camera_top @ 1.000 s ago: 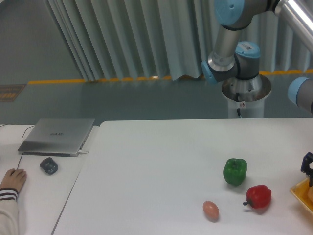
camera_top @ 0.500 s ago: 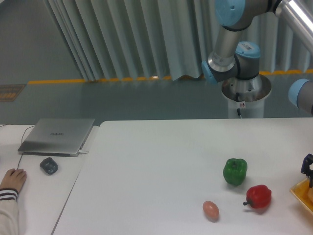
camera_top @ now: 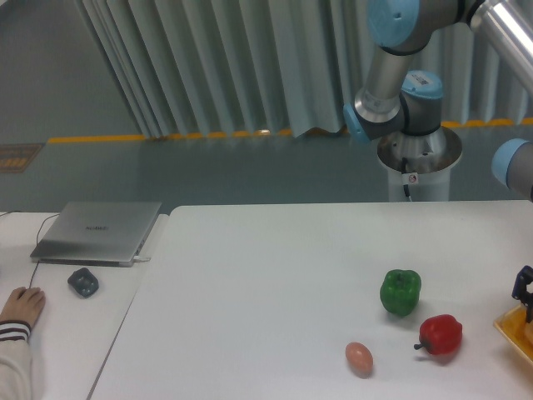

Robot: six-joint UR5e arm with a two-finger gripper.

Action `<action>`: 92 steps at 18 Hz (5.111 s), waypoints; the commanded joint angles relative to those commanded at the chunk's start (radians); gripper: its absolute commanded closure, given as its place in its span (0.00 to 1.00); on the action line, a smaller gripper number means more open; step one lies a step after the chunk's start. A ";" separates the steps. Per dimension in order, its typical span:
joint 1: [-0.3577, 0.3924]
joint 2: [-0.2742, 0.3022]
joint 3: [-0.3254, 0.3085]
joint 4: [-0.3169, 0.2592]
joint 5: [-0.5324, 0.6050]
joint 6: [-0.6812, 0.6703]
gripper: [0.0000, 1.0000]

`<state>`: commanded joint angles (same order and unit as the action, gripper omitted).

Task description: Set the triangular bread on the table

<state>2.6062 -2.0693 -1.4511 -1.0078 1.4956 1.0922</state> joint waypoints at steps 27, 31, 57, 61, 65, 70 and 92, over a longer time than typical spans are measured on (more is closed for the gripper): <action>-0.003 -0.003 -0.008 -0.005 0.002 0.000 0.53; -0.006 -0.005 -0.011 -0.006 0.003 -0.003 0.68; 0.061 0.060 0.129 -0.317 -0.096 -0.034 0.97; 0.064 0.098 0.144 -0.402 -0.143 -0.035 0.97; 0.037 0.143 0.146 -0.491 -0.147 -0.035 0.96; -0.044 0.193 0.068 -0.572 -0.141 -0.025 0.96; -0.147 0.193 -0.060 -0.546 0.101 0.084 0.83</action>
<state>2.4590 -1.8760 -1.5110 -1.5540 1.5969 1.1765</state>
